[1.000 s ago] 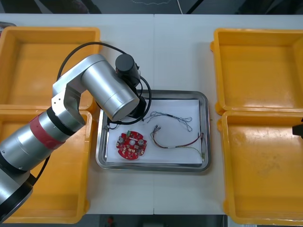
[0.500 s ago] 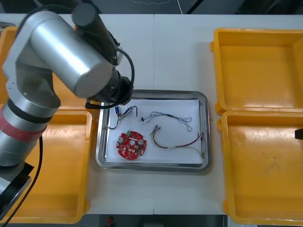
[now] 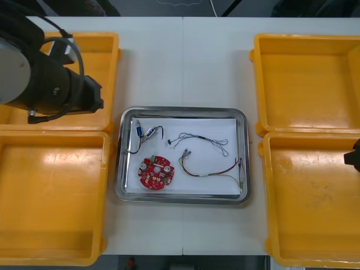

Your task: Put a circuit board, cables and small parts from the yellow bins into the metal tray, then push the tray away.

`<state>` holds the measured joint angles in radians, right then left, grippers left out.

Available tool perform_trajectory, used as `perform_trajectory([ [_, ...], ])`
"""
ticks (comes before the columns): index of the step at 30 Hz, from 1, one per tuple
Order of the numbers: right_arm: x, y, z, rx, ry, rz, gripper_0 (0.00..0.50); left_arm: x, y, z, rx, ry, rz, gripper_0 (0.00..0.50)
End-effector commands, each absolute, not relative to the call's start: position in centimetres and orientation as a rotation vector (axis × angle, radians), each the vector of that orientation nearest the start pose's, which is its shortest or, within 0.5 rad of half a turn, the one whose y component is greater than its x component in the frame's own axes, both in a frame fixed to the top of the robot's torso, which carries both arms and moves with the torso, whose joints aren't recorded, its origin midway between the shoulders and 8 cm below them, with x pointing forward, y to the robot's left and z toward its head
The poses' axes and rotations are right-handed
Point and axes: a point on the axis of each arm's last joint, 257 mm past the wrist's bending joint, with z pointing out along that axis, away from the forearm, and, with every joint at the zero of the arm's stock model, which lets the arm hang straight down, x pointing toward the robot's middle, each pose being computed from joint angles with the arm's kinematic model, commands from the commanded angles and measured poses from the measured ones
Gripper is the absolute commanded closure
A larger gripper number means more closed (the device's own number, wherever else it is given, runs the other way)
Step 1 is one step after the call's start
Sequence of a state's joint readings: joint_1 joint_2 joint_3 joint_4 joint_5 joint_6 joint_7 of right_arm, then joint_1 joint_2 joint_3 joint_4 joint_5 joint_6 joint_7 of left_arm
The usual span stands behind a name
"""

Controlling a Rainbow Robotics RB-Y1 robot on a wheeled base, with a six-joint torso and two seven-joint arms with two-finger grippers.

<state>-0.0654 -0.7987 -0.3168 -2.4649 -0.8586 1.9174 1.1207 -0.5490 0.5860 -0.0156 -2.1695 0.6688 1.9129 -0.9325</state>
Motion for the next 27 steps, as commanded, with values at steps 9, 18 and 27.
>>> perform_trajectory([
  [9,36.9,-24.8,-11.2,-0.506,2.505,-0.039,0.0,40.6,32.8,-11.9,-0.018,2.57,-0.001,0.0],
  [18,36.8,-15.5,-11.9,-0.932,2.398,-0.082,0.0,37.5,36.5,-13.7,-0.077,2.649,0.053,0.0],
  [27,36.1,-8.0,-14.9,-1.236,2.345,-0.102,0.0,35.7,37.7,-15.8,-0.105,2.706,0.071,0.0],
])
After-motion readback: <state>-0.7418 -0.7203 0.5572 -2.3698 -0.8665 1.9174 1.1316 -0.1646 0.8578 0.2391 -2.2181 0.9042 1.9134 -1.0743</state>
